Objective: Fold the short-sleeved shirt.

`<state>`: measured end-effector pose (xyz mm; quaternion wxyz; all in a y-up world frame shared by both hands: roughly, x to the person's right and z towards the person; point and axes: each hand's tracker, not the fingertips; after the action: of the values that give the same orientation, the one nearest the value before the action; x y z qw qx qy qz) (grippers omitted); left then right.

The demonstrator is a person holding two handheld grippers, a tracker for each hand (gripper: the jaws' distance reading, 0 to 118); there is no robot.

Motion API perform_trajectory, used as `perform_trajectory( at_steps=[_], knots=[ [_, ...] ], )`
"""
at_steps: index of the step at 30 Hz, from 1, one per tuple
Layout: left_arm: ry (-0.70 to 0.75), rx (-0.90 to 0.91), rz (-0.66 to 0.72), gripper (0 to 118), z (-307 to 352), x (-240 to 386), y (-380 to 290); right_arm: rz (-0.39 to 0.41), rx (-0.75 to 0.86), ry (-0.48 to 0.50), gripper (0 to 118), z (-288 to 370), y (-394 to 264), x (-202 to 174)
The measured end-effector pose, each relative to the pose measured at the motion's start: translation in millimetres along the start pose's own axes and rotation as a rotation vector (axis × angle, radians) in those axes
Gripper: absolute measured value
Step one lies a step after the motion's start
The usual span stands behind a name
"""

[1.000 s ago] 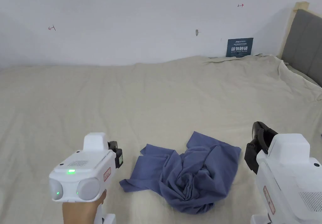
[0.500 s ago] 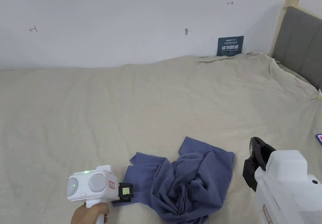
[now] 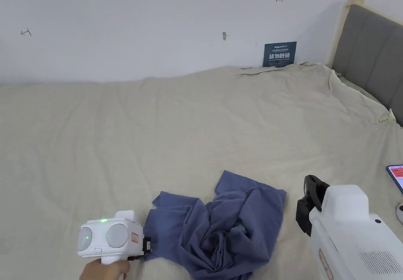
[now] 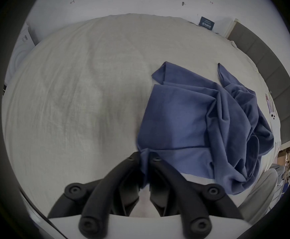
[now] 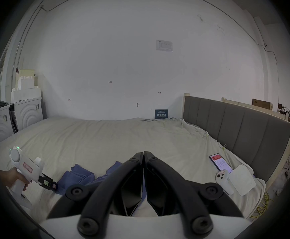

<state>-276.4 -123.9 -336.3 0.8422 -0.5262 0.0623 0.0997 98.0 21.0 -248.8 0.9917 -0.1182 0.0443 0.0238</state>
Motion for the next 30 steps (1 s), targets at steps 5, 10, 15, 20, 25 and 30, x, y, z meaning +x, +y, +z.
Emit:
perform_trajectory(
  at_steps=[5, 10, 15, 20, 25, 30],
  knots=[
    [-0.071, 0.09, 0.004, 2, 30, -6, 0, -0.018, -0.18, 0.033, 2, -69, -6, 14],
    [-0.134, 0.152, 0.016, 2, 58, -9, 4, -0.163, -0.445, 0.038, 60, -155, -24, 29],
    [-0.161, 0.172, 0.025, 2, 64, -10, 5, -0.292, -0.634, 0.03, 101, -222, -52, 39],
    [-0.167, 0.17, 0.019, 2, 63, -10, 6, -0.206, -0.758, -0.012, 100, -252, -73, 27],
    [-0.168, 0.167, 0.024, 2, 62, -13, 6, -0.104, -0.743, 0.023, 71, -241, -72, 6],
    [-0.172, 0.172, 0.03, 2, 63, -14, 4, -0.114, -0.724, 0.102, 4, -232, -65, 5]
  ],
)
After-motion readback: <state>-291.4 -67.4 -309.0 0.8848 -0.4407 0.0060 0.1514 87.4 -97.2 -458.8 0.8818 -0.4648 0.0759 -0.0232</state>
